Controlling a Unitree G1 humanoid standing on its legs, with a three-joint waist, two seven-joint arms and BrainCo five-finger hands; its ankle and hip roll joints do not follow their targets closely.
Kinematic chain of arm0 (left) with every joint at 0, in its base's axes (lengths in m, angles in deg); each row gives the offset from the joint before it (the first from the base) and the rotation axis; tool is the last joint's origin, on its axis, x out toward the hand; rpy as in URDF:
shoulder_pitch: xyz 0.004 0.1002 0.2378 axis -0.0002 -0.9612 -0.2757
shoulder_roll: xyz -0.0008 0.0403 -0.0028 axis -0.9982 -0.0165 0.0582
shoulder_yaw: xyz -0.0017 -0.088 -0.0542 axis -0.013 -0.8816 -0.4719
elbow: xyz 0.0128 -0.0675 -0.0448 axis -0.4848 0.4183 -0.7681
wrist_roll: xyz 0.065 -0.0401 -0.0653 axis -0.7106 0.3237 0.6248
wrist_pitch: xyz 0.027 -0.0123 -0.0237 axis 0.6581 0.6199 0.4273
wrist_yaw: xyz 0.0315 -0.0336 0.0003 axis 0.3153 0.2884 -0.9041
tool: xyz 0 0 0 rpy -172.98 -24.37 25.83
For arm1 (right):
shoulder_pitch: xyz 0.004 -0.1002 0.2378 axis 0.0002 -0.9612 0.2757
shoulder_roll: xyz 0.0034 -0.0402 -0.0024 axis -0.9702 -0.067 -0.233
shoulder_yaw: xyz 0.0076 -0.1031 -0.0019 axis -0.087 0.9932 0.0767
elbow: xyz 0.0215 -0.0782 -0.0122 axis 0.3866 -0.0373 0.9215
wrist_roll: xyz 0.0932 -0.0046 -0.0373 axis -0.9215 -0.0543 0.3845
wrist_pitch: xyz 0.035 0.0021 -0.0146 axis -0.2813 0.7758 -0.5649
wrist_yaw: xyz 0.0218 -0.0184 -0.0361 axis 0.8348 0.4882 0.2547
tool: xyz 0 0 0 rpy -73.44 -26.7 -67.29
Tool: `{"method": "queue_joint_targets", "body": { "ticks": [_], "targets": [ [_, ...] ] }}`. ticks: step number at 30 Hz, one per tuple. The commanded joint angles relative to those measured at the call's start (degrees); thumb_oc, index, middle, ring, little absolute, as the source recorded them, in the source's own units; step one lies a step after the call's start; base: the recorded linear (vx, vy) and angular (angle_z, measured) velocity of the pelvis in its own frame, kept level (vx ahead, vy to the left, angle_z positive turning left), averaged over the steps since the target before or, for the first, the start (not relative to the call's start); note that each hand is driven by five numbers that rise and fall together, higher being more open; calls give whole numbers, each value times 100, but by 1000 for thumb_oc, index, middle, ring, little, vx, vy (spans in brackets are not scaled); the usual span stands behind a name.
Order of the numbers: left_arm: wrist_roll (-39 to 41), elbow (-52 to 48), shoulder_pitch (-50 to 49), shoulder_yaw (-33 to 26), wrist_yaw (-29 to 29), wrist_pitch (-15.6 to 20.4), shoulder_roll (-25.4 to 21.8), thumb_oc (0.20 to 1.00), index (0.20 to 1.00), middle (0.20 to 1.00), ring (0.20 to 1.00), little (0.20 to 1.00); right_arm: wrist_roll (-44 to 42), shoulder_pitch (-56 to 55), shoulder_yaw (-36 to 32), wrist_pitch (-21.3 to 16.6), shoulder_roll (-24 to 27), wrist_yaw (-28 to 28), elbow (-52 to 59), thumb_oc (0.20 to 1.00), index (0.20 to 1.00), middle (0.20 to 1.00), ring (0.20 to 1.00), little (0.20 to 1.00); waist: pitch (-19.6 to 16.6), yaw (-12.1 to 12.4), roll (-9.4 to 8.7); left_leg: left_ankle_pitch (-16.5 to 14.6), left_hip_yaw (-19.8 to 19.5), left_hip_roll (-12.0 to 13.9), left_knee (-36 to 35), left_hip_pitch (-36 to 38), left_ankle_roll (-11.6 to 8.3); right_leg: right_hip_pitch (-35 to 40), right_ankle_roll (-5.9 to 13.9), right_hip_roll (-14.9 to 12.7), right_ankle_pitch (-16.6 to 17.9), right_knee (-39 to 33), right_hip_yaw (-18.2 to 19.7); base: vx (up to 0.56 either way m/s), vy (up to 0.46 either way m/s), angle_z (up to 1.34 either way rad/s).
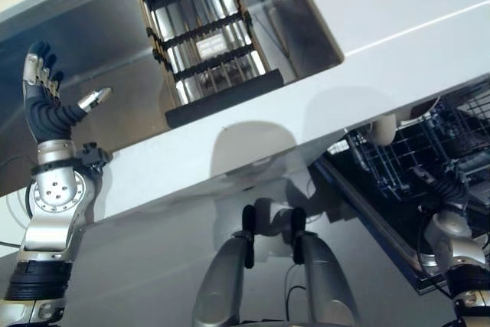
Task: Pick up plates and place into dishwasher.
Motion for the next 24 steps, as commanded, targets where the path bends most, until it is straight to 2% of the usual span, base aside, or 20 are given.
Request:
{"method": "queue_joint_targets", "body": {
  "ticks": [1, 8, 10, 12, 14, 17, 21, 24],
  "targets": [
    [-198, 1102, 109, 1234, 185, -266, 808, 1000, 1000, 1000, 1000, 1000, -602, 961, 1039, -215, -414, 720, 75, 1000, 1000, 1000, 1000, 1000, 298, 49, -156, -72, -105, -102, 622, -767, 159, -99, 284, 27, 786, -1026, -187, -27, -39, 9],
    [-342, 1027, 231, 1348, 313, -327, 931, 1000, 1000, 1000, 1000, 1000, -1302, 1353, 1281, -474, -599, 1224, 13, 1000, 1000, 1000, 1000, 1000, 298, 148, -152, -144, -167, -107, 844, -1218, 152, -509, 209, 52, 692, -850, -330, -2, -34, 4],
    [-383, 973, 208, 1351, 313, -332, 973, 1000, 1000, 1000, 1000, 1000, -1654, 1415, 1286, -677, -628, 1580, 163, 1000, 1000, 1000, 1000, 1000, 298, 161, -134, -143, -184, -109, 879, -1311, 153, -613, 194, 53, 664, -784, -357, 0, 0, 0],
    [-423, 914, 166, 1341, 314, -337, 1022, 1000, 1000, 1000, 1000, 1000, -2044, 1454, 1271, -989, -673, 2104, 426, 1000, 1000, 1000, 1000, 1000, 298, 170, -117, -139, -199, -117, 881, -1349, 156, -670, 189, 51, 641, -742, -370, 2, 3, -2],
    [-517, 839, 27, 1342, 342, -251, 1121, 1000, 1000, 1000, 1000, 1000, -2752, 1421, 1267, -1470, -836, 3268, 1203, 1000, 1000, 1000, 1000, 1000, 298, 168, -94, -145, -195, -134, 897, -1418, 166, -778, 189, 33, 605, -675, -380, -4, 18, -4],
    [-597, 840, -143, 1275, 287, -106, 1238, 1000, 1000, 1000, 1000, 1000, -2745, 1235, 1350, -1908, -1028, 4363, 1910, 1000, 1000, 1000, 1000, 1000, 298, 136, -73, -171, -174, -150, 951, -1489, 175, -886, 222, 4, 587, -605, -353, -12, 28, -8],
    [-601, 880, -199, 1204, 125, 0, 1283, 1000, 1000, 1000, 1000, 1000, -2674, 1333, 1375, -2104, -1061, 5259, 2464, 1000, 1000, 1000, 1000, 1000, 298, 134, -54, -221, -150, -157, 1010, -1513, 195, -942, 248, -21, 555, -549, -323, -25, 19, -11],
    [-542, 855, -204, 1170, 18, -14, 1245, 1000, 1000, 1000, 1000, 1000, -2701, 1537, 1365, -2092, -1051, 5589, 2804, 1000, 1000, 1000, 1000, 1000, 298, 172, -25, -241, -159, -186, 1019, -1468, 204, -892, 251, -24, 533, -534, -336, -29, 7, -15]
  ]
}}
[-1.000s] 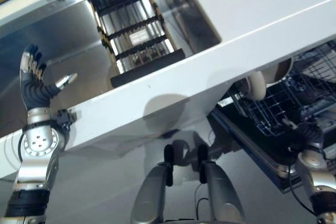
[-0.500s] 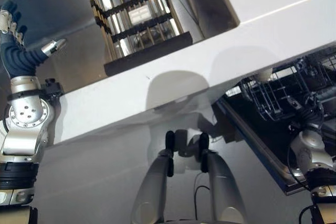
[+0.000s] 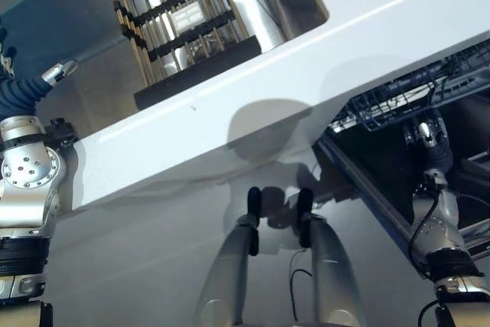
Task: Pick up plates and place into dishwasher.
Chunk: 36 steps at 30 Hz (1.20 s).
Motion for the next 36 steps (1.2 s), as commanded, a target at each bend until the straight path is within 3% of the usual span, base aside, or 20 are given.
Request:
{"method": "queue_joint_targets", "body": {
  "ticks": [1, 8, 13, 19, 29, 36],
  "targets": [
    [-297, 27, -494, 1399, -83, -118, 1471, 1000, 1000, 1000, 1000, 1000, 478, 1436, 1040, -43, -430, 1824, 2069, 1000, 1000, 1000, 1000, 1000, 630, 9, -272, -290, -1, -130, 803, -465, 222, 255, 276, 131, 544, -932, -28, -36, -1, -2],
    [-171, -25, -513, 1244, -304, -128, 1411, 1000, 1000, 1000, 1000, 1000, 911, 1708, 1152, 178, -501, 2156, 2457, 1000, 1000, 1000, 1000, 1000, 630, 141, -206, -295, -42, -245, 657, -98, 237, 633, 261, 83, 486, -994, -132, -53, 9, 11],
    [-39, -85, -590, 1077, -492, -119, 1350, 1000, 1000, 1000, 1000, 1000, 1128, 1612, 1112, 340, -466, 2035, 2435, 1000, 1000, 1000, 1000, 1000, 630, 177, -194, -317, -50, -286, 501, 367, 247, 1133, 245, 55, 465, -1178, -175, -69, 39, 2],
    [44, 33, -789, 829, -724, -32, 1360, 1000, 1000, 1000, 1000, 1000, 1787, 980, 780, 270, -417, 1588, 2292, 1000, 1000, 1000, 1000, 1000, 629, 48, -362, -520, 113, -261, 514, 1221, 268, 2060, 228, 59, 461, -1458, -115, -72, 70, 0],
    [-300, 141, -1562, 419, -1266, 154, 1869, 1000, 1000, 1000, 1000, 1000, 2276, -909, -155, -2, -395, 1608, 2579, 1000, 1000, 1000, 1000, 1000, -482, -198, -780, -743, 585, -171, -156, 2520, 335, 3243, 431, -30, 551, -2210, 251, 29, 103, 1],
    [-451, 245, -1970, 50, -1732, 186, 2121, 1000, 1000, 1000, 1000, 1000, 2914, -1835, -880, 166, -226, 966, 2652, 1000, 1000, 1000, 1000, 1000, -1189, -385, -933, -933, 888, -171, -743, 3366, 393, 3781, 696, -84, 614, -2594, 495, 70, 125, -2]
  ]
}}
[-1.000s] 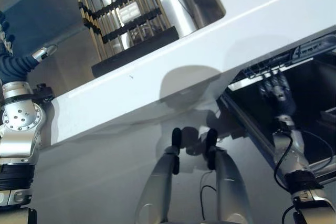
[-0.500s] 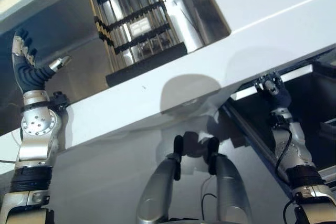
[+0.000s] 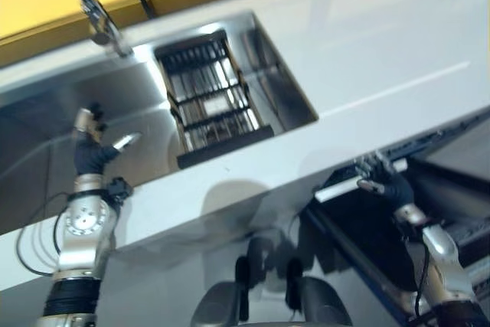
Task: Pick up plates and place into dishwasher.
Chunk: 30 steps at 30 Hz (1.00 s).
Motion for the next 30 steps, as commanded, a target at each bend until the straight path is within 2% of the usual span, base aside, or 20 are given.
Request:
{"method": "queue_joint_targets", "body": {
  "ticks": [1, 5, 11, 16, 19, 21, 23, 26, 30],
  "targets": [
    [-150, 257, -703, -100, -210, 45, 120, 1000, 1000, 1000, 1000, 1000, 62, 440, -731, -757, 69, -185, 861, 1000, 1000, 1000, 1000, 1000, -524, -189, -367, -862, 474, -251, 603, 84, 289, 354, 676, -163, 797, -1304, 550, 5, 120, -11],
    [-61, 387, -798, -296, -404, 97, 129, 1000, 1000, 1000, 1000, 1000, 71, 255, -987, -784, 63, -511, 1007, 1000, 1000, 1000, 1000, 1000, -695, -256, -387, -957, 545, -249, 451, 327, 320, 425, 776, -184, 835, -1358, 623, -6, 92, -8],
    [-23, 464, -881, -459, -607, 128, 194, 1000, 1000, 1000, 1000, 1000, 7, -32, -1376, -793, -79, -711, 1132, 1000, 1000, 1000, 1000, 1000, -917, -387, -366, -1009, 634, -261, 331, 490, 340, 382, 874, -202, 891, -1340, 717, -13, 75, 3],
    [1, 478, -921, -581, -725, 116, 186, 1000, 1000, 1000, 1000, 1000, 281, -276, -1540, -837, -137, -991, 1084, 1000, 1000, 1000, 1000, 1000, -997, -468, -362, -1055, 684, -273, 315, 559, 366, 337, 920, -218, 950, -1326, 771, -7, 16, -1],
    [39, 533, -903, -637, -741, 112, 152, 1000, 1000, 1000, 1000, 1000, 790, -383, -1630, -775, -157, -2086, 1054, 1000, 1000, 1000, 1000, 1000, -1018, -544, -344, -1068, 710, -280, 314, 580, 380, 300, 930, -212, 978, -1265, 837, -33, 15, -16],
    [68, 578, -921, -677, -729, 160, 151, 1000, 1000, 1000, 1000, 1000, 1417, -458, -1766, -385, -177, -3419, 914, 1000, 1000, 1000, 1000, 1000, -1017, -610, -315, -1081, 728, -294, 311, 606, 391, 270, 921, -199, 1015, -1216, 903, -34, 20, -13],
    [95, 532, -1010, -745, -716, 175, 161, 1000, 1000, 1000, 1000, 1000, 1818, -600, -1887, -120, -224, -4427, 850, 1000, 1000, 1000, 1000, 1000, -1017, -669, -285, -1083, 750, -306, 286, 633, 415, 227, 912, -189, 1052, -1187, 972, -24, 32, -18],
    [81, 384, -1176, -777, -642, 152, 256, 1000, 1000, 1000, 1000, 1000, 2179, -846, -2015, 175, -437, -5679, 910, 1000, 1000, 1000, 1000, 1000, -979, -782, -211, -1107, 779, -340, 285, 677, 465, 122, 900, -177, 1116, -1081, 1096, -31, 53, -27],
    [78, 336, -1264, -672, -522, 92, 360, 1000, 1000, 1000, 1000, 1000, 2439, -940, -2057, 548, -722, -6902, 861, 1000, 1000, 1000, 1000, 1000, -934, -918, -76, -1163, 798, -404, 310, 786, 523, -7, 896, -202, 1217, -885, 1220, 4, 98, -20]
  ]
}}
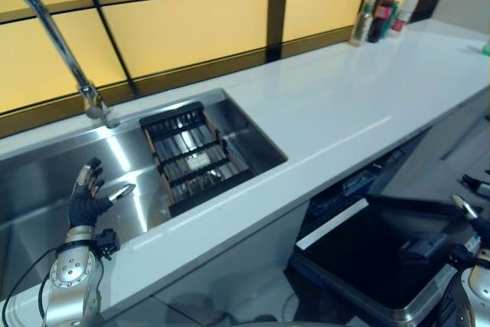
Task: Pick up plates and place into dishwasher.
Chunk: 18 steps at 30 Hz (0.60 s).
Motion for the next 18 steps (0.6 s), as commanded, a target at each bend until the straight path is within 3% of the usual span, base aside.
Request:
{"method": "queue_joint_targets", "body": {
  "ticks": [1, 5, 11, 14, 18],
  "targets": [
    [88, -42, 44, -98, 151, 56, 42, 1000, 1000, 1000, 1000, 1000, 505, 6, -99, 289, -49, -1176, 399, 1000, 1000, 1000, 1000, 1000, 109, -188, 1, -1057, -103, -305, 854, -136, 321, -469, 558, -256, 1258, -574, 294, 7, 90, -14],
    [117, -141, 45, 3, 190, -86, 69, 1000, 1000, 1000, 1000, 1000, 447, -7, -106, 650, -45, -1680, 197, 1000, 1000, 1000, 1000, 1000, 132, -251, 103, -1131, -83, -376, 971, -82, 336, -511, 561, -355, 1338, -463, 319, -2, 84, -16],
    [84, -277, -114, 156, 236, -166, 257, 1000, 1000, 1000, 1000, 1000, 595, -221, 255, 1129, -18, -1039, 9, 1000, 1000, 1000, 1000, 1000, 257, -393, 322, -1321, -49, -530, 1373, -93, 422, -716, 482, -589, 1328, 45, 316, 15, 127, -12],
    [182, -166, -108, 354, 352, -110, 514, 1000, 1000, 1000, 1000, 1000, 646, -414, 407, 1151, 197, -803, -57, 1000, 1000, 1000, 1000, 1000, 497, -582, 642, -1476, 58, -649, 1732, -246, 488, -1058, 419, -775, 1263, 550, 381, -31, 264, -16],
    [324, 194, 228, 796, 671, 64, 730, 1000, 1000, 1000, 1000, 1000, 172, -192, 476, 817, 506, -792, -624, 1000, 1000, 1000, 1000, 1000, 834, -780, 1185, -1503, 290, -777, 2082, -682, 467, -1528, 411, -988, 1214, 781, 531, -86, 243, -25]
  ]
}}
